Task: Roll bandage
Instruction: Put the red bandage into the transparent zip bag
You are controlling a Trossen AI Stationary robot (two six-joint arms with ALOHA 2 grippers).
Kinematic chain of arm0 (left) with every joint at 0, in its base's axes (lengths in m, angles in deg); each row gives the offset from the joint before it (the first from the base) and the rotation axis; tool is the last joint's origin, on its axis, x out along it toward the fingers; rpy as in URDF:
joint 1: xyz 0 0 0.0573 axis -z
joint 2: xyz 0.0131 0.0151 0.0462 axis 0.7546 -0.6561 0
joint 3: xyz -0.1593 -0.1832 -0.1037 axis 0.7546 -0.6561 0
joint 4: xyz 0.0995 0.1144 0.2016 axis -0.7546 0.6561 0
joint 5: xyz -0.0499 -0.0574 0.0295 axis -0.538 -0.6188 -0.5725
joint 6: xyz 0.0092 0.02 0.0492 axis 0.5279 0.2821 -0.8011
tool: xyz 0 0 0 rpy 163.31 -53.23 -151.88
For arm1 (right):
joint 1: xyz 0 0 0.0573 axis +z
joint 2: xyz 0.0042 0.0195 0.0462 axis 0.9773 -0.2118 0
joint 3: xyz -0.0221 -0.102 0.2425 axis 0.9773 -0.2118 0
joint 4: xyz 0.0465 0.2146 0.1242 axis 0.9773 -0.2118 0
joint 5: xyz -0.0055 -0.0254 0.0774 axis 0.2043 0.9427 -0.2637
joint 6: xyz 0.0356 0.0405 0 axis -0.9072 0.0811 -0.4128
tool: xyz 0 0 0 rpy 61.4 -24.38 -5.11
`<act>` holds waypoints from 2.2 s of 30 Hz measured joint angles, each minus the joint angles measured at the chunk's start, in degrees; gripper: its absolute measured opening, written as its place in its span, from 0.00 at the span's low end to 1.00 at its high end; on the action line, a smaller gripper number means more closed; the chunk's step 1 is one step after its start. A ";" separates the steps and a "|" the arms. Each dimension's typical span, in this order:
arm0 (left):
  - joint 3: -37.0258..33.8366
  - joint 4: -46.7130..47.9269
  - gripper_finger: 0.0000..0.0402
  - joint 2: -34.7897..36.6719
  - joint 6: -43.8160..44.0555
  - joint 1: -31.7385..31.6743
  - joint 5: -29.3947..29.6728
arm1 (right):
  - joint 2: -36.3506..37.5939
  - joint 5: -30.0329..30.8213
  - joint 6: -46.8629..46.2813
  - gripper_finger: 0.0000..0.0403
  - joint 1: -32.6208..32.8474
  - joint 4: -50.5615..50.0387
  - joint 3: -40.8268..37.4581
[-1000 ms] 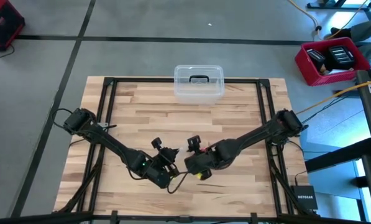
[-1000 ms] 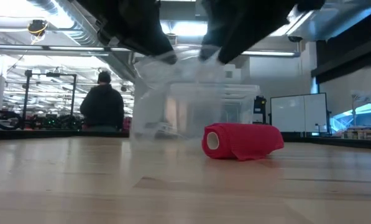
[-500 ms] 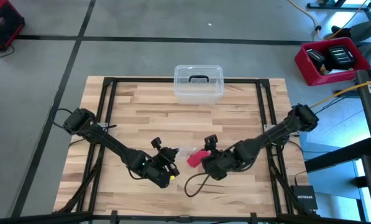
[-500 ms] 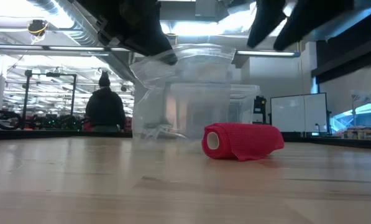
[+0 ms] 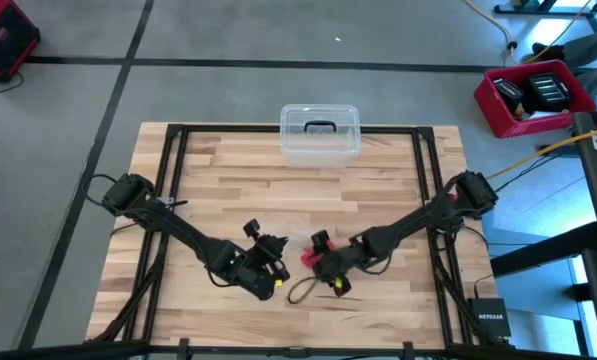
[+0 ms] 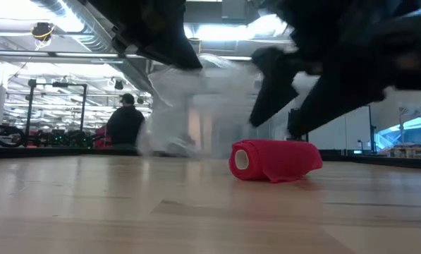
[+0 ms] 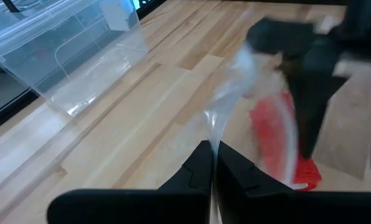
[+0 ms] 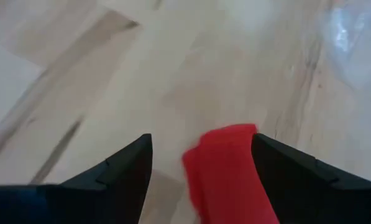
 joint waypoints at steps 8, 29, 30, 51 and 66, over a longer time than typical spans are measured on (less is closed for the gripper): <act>-0.02 0.10 0.00 0.00 0.38 -0.05 -0.03 | -1.99 -0.92 -0.06 0.68 -4.69 -0.54 0.54; -0.07 0.12 0.00 -0.02 0.76 -0.04 -0.25 | -3.90 0.81 -0.62 0.22 -3.33 -7.91 3.47; -0.07 0.06 0.00 -0.02 0.89 -0.06 -0.25 | -2.64 0.78 -0.62 0.19 -2.73 -9.31 3.63; -0.04 -6.01 0.00 -0.02 -7.09 0.42 -4.63 | 15.84 1.66 13.94 0.22 3.29 16.34 4.65; -0.04 -12.38 0.00 0.00 -11.31 1.77 -6.75 | 12.24 1.11 21.99 0.23 3.02 25.75 4.56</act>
